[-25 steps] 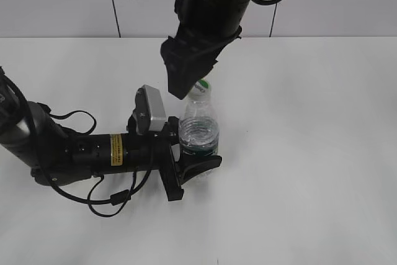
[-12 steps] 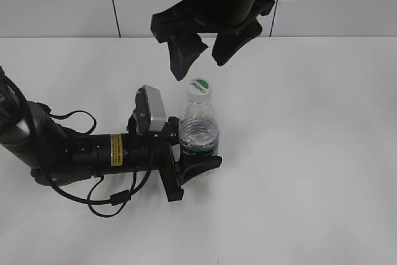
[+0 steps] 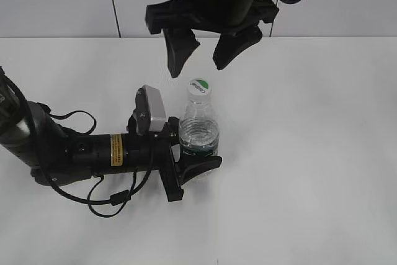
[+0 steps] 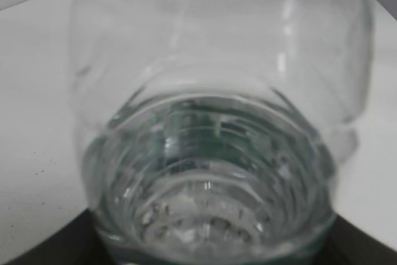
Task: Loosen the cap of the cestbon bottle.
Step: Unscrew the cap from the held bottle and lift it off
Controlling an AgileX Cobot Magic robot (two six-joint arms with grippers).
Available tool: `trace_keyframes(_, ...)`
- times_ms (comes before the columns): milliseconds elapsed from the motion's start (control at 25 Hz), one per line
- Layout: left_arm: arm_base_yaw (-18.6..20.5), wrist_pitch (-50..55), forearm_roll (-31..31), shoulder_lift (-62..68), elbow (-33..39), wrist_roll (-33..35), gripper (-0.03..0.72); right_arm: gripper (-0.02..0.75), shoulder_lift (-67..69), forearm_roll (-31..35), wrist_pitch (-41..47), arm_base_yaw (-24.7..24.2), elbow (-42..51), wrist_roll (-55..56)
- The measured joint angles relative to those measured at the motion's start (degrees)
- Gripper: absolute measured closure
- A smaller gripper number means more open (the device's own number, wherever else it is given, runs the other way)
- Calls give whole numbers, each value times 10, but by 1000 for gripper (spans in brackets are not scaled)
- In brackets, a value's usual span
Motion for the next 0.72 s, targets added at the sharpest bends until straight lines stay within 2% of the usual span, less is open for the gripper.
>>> trace_keyframes(720, 0, -1, 1, 0, 0, 0, 276, 192, 10, -5, 0, 0, 24, 4)
